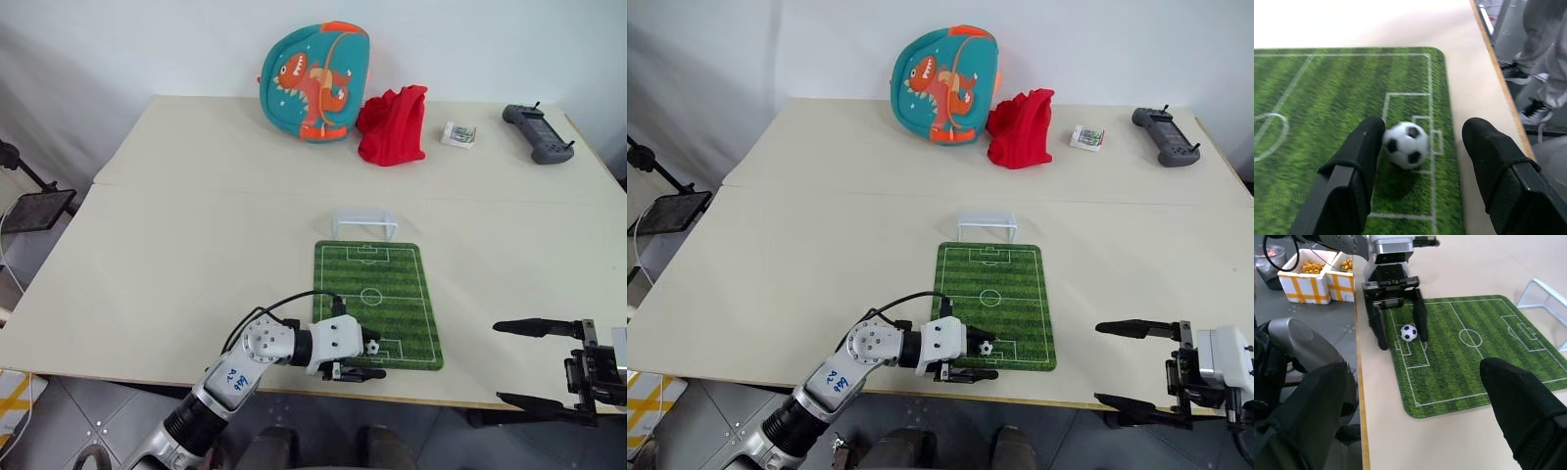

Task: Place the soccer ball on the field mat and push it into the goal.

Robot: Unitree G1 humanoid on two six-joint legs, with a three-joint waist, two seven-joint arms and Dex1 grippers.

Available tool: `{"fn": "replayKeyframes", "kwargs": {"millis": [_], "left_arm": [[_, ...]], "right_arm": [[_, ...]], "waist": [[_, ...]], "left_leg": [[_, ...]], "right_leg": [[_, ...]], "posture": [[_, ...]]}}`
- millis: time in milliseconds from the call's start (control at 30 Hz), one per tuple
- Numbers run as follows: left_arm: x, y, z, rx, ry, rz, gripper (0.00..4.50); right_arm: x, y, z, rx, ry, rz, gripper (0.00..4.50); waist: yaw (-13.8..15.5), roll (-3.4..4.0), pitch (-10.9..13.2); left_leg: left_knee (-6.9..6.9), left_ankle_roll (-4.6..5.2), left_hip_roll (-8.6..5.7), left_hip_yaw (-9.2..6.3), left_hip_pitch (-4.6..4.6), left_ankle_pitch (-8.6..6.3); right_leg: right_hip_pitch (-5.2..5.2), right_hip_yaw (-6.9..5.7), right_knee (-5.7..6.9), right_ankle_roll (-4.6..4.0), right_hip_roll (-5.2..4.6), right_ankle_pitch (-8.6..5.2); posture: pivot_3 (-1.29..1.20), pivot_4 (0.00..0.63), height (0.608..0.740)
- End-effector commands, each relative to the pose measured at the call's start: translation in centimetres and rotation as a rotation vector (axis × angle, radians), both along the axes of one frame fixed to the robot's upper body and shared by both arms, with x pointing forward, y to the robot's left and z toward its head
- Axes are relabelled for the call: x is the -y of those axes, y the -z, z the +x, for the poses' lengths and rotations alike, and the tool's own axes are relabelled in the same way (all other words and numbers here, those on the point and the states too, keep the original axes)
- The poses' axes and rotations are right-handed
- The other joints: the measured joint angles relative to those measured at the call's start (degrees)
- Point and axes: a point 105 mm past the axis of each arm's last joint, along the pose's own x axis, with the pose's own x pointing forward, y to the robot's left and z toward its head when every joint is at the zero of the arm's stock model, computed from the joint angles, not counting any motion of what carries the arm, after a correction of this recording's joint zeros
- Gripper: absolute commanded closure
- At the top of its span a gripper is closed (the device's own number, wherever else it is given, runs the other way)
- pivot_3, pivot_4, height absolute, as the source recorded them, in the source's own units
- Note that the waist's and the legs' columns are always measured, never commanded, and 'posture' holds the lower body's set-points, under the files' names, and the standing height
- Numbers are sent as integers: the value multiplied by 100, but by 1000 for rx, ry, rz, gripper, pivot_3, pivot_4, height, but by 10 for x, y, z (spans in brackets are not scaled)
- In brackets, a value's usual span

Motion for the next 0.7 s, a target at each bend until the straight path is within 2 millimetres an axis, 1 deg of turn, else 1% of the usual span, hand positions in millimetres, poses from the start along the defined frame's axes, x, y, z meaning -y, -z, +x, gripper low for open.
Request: {"fn": "replayKeyframes", "kwargs": {"millis": [33, 133, 200, 233, 300, 333, 367, 400, 500, 567, 633, 667, 700], "left_arm": [[0, -13, 4, 34, -11, -57, 1499], [-7, -20, 3, 30, -12, -83, 1499], [-20, -28, 1, 25, -5, -108, 1499], [-28, -31, 3, 35, -26, -109, 1499], [-43, -32, 4, 30, -50, -97, 1499], [-52, -30, 0, 7, -53, -85, 1499], [-60, -26, -5, -24, -44, -67, 1881], [-65, -23, -11, -47, -36, -53, 2073], [-72, -14, -26, -97, -7, -36, 3030], [-69, -8, -38, -124, 30, -35, 3667], [-65, -7, -40, -134, 35, -50, 4314], [-57, -7, -39, -140, 35, -68, 4480], [-47, -7, -38, -137, 35, -88, 4480]], "right_arm": [[-3, -2, -3, 1, -8, 14, 0], [-5, -2, -4, -5, -6, 19, 0], [-7, -2, -4, -2, -4, 24, 0], [-7, -2, -4, 5, -1, 30, 0], [-7, -4, -3, 26, 12, 53, 0], [-7, -6, -1, 45, 22, 67, 0], [-6, -7, 0, 68, 26, 74, 0], [-6, -6, 0, 76, 24, 74, 0], [-3, -2, 1, 73, 25, 71, 0], [1, 1, 2, 68, 32, 71, 0], [3, 3, 3, 71, 38, 71, 0], [6, 4, 3, 71, 44, 71, 0], [10, 6, 4, 74, 51, 71, 0]], "waist": [[24, 0, 0], [51, 0, 0], [51, 0, 0], [46, 0, 0], [43, 1, -1], [43, 1, -1], [31, 2, -1], [27, 3, -2], [44, 4, -2], [69, 4, -2], [72, 4, -2], [74, 4, -2], [75, 4, -2]], "left_leg": [[0, 0, -1, 0, 0, 0], [0, 0, 0, 0, 0, 0], [0, 0, 0, 0, 0, 0], [-1, 0, 0, 0, 0, 0], [-3, 0, 2, 0, 2, 0], [-2, 0, 2, 0, 3, 0], [-2, 0, 2, -1, 3, 0], [-3, 0, 2, 0, 4, 0], [-4, 1, 0, -1, 3, -1], [-2, 4, -3, -7, 2, -2], [-1, 8, -6, -10, 0, -3], [-2, 9, -6, -10, 0, -3], [-2, 9, -6, -11, 0, -3]], "right_leg": [[0, 0, 0, 1, 0, 0], [0, 0, 0, 1, 0, 0], [0, 0, 0, 1, 0, 0], [0, 0, 0, 1, 0, 0], [-1, 0, 0, 1, 0, 0], [-1, 0, 1, 1, 0, 0], [-1, 0, 1, 1, 0, 0], [-1, 2, 2, 1, 0, 0], [0, 3, 0, 1, -5, 0], [7, 3, -9, 0, -9, 0], [11, 6, -17, 0, -13, 0], [11, 7, -18, 0, -13, 0], [12, 6, -20, 0, -13, 0]], "posture": [[0, 150, 740], [0, 150, 740], [0, 150, 740], [0, 150, 740], [0, 150, 740], [0, 150, 740], [0, 150, 740], [0, 150, 740], [0, 150, 740], [0, 150, 740], [0, 150, 740], [0, 150, 740], [0, 150, 740]]}}
